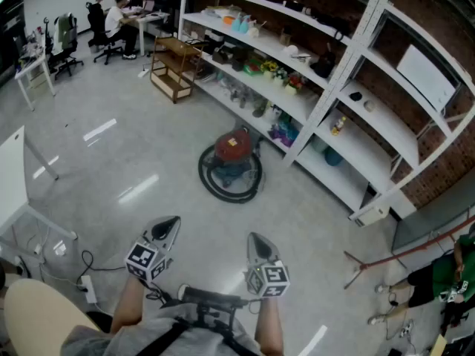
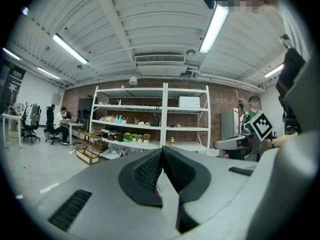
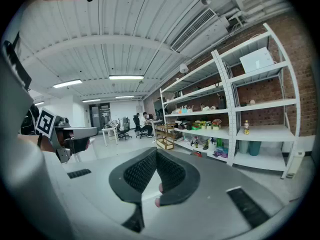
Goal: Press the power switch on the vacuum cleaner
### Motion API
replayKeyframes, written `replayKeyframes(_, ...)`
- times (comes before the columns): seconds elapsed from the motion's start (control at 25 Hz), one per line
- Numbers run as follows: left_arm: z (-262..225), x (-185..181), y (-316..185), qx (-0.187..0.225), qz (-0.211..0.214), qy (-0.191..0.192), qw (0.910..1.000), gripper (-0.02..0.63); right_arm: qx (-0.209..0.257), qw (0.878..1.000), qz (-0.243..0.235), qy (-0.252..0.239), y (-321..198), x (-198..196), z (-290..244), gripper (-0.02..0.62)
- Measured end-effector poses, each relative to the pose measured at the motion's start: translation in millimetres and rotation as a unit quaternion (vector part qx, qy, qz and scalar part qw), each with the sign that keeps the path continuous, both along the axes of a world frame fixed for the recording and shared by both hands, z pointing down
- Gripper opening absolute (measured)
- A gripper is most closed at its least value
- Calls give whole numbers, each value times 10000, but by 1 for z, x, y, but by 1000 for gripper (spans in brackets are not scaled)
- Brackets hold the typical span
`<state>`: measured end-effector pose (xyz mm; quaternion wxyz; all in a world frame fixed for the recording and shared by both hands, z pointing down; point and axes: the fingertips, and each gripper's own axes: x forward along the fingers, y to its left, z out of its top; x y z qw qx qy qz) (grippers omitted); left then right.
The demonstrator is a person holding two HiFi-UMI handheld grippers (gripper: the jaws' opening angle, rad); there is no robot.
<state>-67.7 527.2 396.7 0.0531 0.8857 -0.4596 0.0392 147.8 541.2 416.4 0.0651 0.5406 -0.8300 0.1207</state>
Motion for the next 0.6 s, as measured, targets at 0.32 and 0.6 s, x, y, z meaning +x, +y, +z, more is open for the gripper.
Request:
replayKeyframes(0.32, 1, -8, -4, 30, 38, 35, 10000, 8, -42, 10000, 40, 3, -3, -10, 3, 12)
replayKeyframes(0.6, 2, -22, -16, 43, 58, 55, 10000, 8, -75, 10000, 4, 46, -12, -26, 5, 12)
